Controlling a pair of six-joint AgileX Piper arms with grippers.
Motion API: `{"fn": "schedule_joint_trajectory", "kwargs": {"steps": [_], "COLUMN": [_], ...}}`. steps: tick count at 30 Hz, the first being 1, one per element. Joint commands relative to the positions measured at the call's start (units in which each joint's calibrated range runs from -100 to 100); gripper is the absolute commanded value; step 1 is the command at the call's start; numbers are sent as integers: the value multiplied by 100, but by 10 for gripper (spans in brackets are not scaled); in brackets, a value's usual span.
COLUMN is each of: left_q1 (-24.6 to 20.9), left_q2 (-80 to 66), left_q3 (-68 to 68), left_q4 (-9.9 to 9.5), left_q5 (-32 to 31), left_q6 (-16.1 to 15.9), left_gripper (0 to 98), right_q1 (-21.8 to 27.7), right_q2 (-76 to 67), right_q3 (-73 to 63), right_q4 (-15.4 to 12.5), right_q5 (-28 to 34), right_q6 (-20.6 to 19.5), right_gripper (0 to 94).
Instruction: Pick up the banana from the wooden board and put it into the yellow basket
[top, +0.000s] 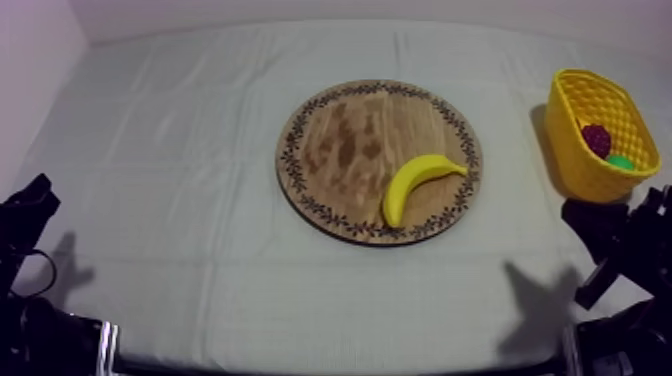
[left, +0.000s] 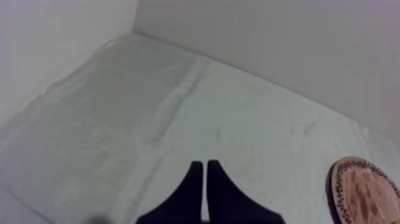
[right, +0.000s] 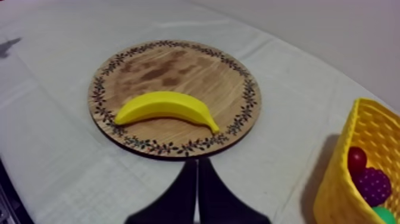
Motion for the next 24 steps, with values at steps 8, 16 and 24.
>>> {"fn": "schedule_joint_trajectory", "kwargs": {"steps": [8, 16, 24], "left_q1": [-2, -2, -2], "left_q2": [2, 2, 2], "left_q3": [3, 3, 3], "left_q4": [-1, -1, -1], "left_q5": [-1, -1, -1], "left_q6": [1, 1, 1], "left_gripper": [1, 1, 1], "right_q1": [-506, -1012, -1198], "right_q2": [1855, 3932, 5819], "right_q3": [-1365, -3793, -5724], "right_q4": [496, 712, 737], "right_q5": [254, 1988, 3301], "right_q6": [-67, 85, 59], "right_gripper": [5, 5, 5]}}
